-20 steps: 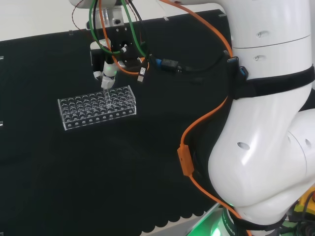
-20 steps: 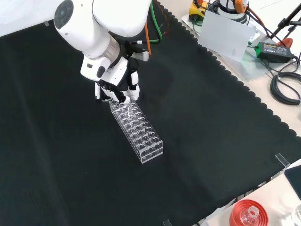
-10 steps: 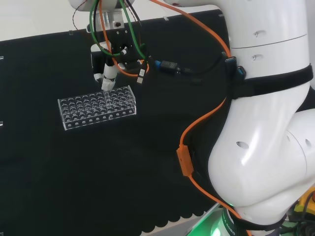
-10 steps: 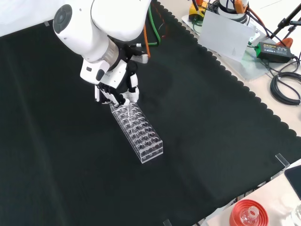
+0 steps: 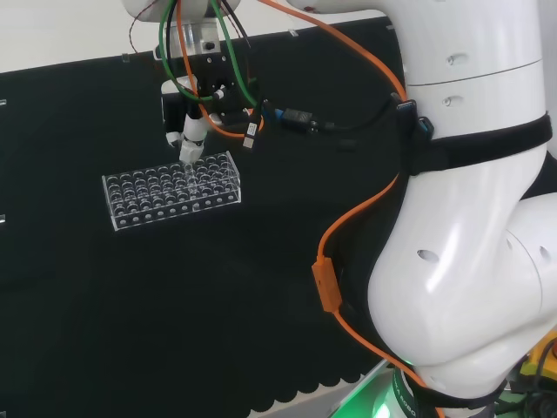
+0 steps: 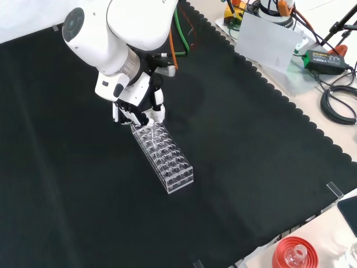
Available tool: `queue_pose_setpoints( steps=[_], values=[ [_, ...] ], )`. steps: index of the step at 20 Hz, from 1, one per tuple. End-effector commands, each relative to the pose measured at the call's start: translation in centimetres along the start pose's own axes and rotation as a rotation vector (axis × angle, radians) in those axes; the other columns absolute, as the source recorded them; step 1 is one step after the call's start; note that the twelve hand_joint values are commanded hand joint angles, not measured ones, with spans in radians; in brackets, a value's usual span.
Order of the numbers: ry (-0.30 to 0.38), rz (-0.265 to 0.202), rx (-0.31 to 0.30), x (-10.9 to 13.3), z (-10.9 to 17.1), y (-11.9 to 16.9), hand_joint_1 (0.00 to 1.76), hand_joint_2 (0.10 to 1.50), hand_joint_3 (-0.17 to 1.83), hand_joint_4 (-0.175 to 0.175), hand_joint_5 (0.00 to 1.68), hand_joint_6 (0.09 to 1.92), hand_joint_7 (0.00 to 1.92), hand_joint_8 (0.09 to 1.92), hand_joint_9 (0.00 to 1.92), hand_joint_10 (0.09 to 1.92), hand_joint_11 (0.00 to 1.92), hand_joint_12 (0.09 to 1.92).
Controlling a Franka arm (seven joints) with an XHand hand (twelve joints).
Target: Put the test tube back in the rack.
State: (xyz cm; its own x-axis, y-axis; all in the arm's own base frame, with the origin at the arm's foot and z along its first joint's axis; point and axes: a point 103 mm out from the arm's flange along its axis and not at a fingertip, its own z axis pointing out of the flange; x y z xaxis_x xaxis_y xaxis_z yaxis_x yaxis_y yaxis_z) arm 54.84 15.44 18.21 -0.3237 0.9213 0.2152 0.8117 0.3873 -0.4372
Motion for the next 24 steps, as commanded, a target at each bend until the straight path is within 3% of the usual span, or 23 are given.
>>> queue_pose_setpoints(
  steps=[1,13,16,19,24],
  values=[
    [0.004,0.001,0.006,0.0,0.3,0.1,1.43,0.66,0.59,-0.175,1.29,0.57,1.42,0.65,1.31,0.36,0.61,1.29],
    [0.009,0.002,0.018,0.1,1.0,0.3,1.43,0.66,0.59,-0.175,1.29,0.57,1.42,0.65,1.31,0.36,0.61,1.29],
    [0.046,-0.005,0.016,-0.1,1.3,0.3,1.43,0.67,0.57,-0.175,1.29,0.57,1.42,0.65,1.3,0.37,0.61,1.3],
    [0.062,-0.008,0.012,-0.3,1.4,0.3,1.42,0.79,0.38,-0.175,1.23,0.62,1.37,0.66,1.21,0.49,0.55,1.33],
    [0.072,-0.011,0.01,-0.2,1.2,0.2,1.31,0.77,0.47,-0.175,1.2,0.69,1.26,0.68,1.19,0.66,0.47,1.4]
  ],
)
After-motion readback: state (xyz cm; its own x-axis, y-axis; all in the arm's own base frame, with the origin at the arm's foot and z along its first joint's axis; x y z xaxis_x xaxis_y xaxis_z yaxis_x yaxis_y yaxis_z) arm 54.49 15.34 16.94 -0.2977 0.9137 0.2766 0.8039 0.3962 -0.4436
